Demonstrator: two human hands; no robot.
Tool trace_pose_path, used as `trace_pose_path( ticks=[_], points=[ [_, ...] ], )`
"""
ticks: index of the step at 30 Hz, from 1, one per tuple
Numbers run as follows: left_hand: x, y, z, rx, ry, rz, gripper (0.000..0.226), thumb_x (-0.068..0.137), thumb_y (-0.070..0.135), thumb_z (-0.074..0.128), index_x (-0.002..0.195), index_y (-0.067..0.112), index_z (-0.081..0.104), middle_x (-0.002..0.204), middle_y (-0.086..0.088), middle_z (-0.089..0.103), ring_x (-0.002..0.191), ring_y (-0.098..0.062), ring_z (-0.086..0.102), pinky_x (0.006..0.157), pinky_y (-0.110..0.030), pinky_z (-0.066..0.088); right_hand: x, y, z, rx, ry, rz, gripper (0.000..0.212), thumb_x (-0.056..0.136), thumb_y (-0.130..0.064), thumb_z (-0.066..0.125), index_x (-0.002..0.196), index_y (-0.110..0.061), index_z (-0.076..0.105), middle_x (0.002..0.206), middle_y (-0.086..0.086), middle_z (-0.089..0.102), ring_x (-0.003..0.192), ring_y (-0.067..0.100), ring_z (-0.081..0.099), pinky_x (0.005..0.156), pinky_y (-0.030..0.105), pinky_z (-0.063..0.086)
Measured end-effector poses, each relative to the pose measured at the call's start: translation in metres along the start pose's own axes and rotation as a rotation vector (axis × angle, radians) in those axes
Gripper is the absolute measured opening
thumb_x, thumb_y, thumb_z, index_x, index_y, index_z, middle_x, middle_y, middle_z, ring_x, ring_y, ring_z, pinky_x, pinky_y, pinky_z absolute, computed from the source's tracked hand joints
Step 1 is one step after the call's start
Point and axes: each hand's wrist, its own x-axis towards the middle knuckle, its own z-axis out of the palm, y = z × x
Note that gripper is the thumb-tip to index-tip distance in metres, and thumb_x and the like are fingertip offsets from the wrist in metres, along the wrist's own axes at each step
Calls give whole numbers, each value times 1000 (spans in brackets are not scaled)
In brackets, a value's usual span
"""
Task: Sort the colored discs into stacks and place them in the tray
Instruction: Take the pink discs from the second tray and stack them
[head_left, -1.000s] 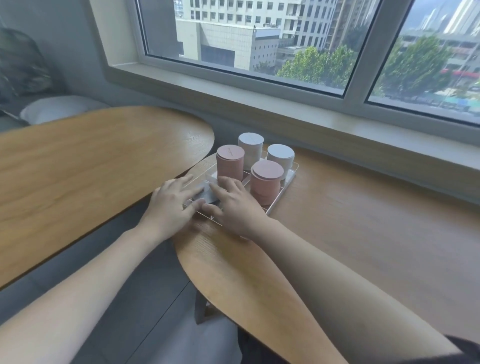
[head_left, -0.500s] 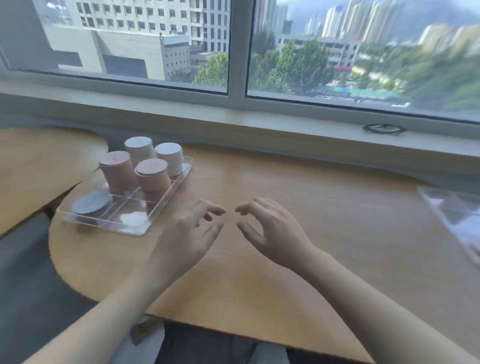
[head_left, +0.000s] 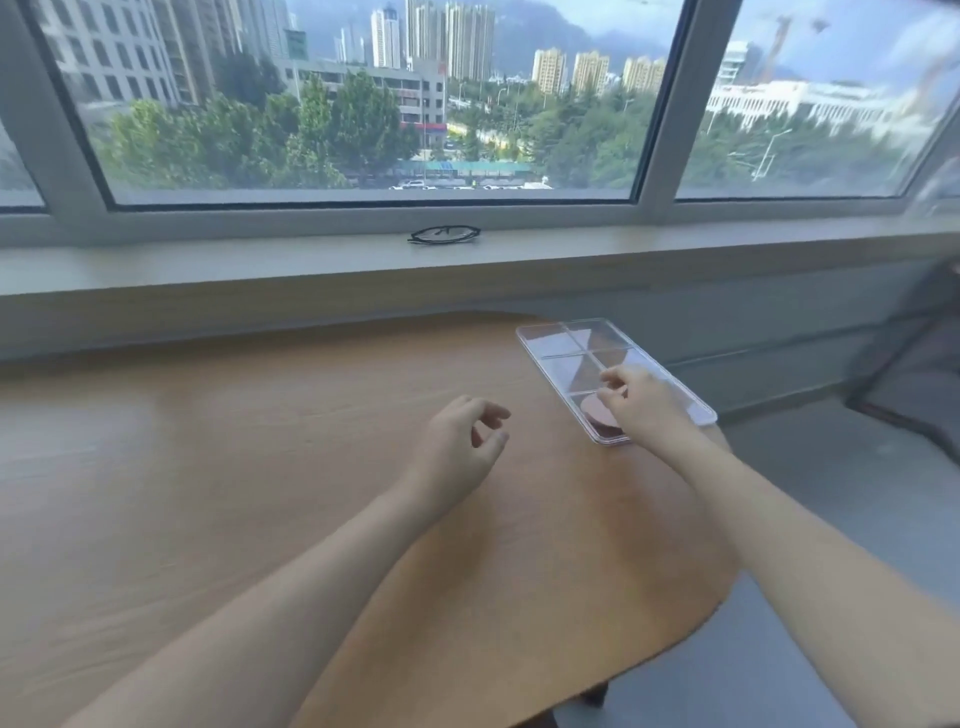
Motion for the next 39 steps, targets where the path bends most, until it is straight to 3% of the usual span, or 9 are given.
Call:
trace_pose_path(
  ticks=[4, 9, 16, 22, 25, 28, 31, 35, 39],
  points=[
    [50, 10, 51, 81, -124, -32, 31, 96, 33, 57, 126, 29, 65, 114, 11, 56, 87, -11, 54, 89, -35, 50, 29, 19, -13, -108, -197, 75, 49, 96, -26, 61, 142, -16, 48, 142, 2, 49, 124, 21, 50, 99, 35, 42],
    [74, 22, 93, 164, -237, -43, 41, 100, 41, 50, 138, 28, 56, 131, 4, 48, 125, -19, 42, 106, -38, 38, 49, 22, -15, -271, -331, 36, 60, 90, -31, 69, 144, -15, 48, 138, 2, 54, 124, 22, 52, 96, 30, 41],
    [80, 22, 109, 353, -265, -34, 41, 98, 48, 49, 131, 25, 59, 134, -1, 45, 123, -27, 38, 103, -35, 34, 62, 26, -11, -248, -430, 88, 58, 78, -40, 80, 126, -18, 58, 120, 3, 62, 101, 22, 63, 93, 40, 52],
    [72, 27, 104, 172, -164, -103, 46, 96, 41, 59, 137, 23, 53, 132, -2, 50, 123, -24, 44, 104, -37, 38, 35, 12, -14, -4, -328, 39, 30, 83, -22, 72, 103, -18, 51, 102, 2, 62, 90, 18, 61, 74, 32, 50],
    [54, 31, 81, -92, -31, -76, 21, 93, 23, 64, 113, 24, 62, 109, 9, 65, 96, -12, 60, 88, -37, 50, 4, -5, -7, 230, -261, -116, 21, 88, -14, 65, 95, -18, 47, 91, -3, 59, 81, 15, 56, 69, 28, 48],
    [26, 18, 45, -148, 81, 22, 16, 89, 8, 64, 99, 20, 63, 92, 10, 67, 79, -11, 61, 76, -31, 50, -29, -26, 13, 375, -247, -241, 17, 95, -9, 61, 100, -18, 47, 89, -9, 57, 80, 5, 55, 72, 18, 44],
    [-6, -9, 19, 1, 112, 74, 19, 89, 11, 64, 106, 21, 65, 95, 9, 65, 85, -15, 59, 78, -32, 49, -52, -37, 50, 246, -250, -355, 20, 95, -17, 56, 113, -19, 50, 107, -3, 59, 99, 9, 56, 89, 24, 45],
    [-29, -29, 21, 311, 74, 89, 48, 95, 22, 52, 142, 17, 50, 126, -1, 65, 113, -24, 55, 96, -34, 42, -71, -42, 88, 76, -158, -456, 52, 83, -24, 50, 132, -8, 47, 123, 5, 51, 114, 24, 50, 103, 40, 39],
    [-35, -17, 11, 110, 108, 12, 43, 93, 14, 53, 134, 22, 58, 123, 3, 68, 112, -21, 59, 96, -28, 44, -82, -57, 89, 158, -99, -451, 52, 81, -15, 54, 132, -12, 46, 120, -1, 45, 112, 16, 47, 102, 39, 40]
  ],
)
